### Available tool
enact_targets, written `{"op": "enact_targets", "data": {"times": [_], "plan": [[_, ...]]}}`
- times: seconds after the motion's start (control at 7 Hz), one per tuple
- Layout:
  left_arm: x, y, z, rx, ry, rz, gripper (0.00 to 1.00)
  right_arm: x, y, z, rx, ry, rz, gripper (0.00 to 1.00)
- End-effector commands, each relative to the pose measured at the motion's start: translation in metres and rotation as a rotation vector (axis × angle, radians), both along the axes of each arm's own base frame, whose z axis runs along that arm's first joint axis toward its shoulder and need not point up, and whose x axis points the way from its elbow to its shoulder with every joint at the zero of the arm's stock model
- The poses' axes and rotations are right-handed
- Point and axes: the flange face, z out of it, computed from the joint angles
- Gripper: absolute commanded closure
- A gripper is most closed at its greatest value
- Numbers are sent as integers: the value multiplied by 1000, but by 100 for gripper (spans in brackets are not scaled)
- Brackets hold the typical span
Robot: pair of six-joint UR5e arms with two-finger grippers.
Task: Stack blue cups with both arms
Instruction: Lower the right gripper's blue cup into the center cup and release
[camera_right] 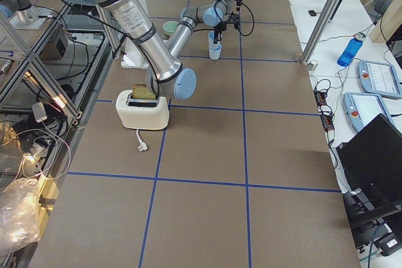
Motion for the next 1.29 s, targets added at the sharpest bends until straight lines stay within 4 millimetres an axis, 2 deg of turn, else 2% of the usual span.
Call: {"op": "enact_targets", "data": {"times": [0.0,0.43,1.0,1.14], "plan": [[0,0,2,-2,-2,1,3,-7,2,1,9,8,0,100],[2,0,3,-2,-3,2,3,-21,-2,-5,10,20,-2,100],[3,0,4,-5,-5,3,3,-23,-3,0,14,31,1,100],[3,0,4,-4,-4,3,3,-25,-3,0,19,22,3,82]]}}
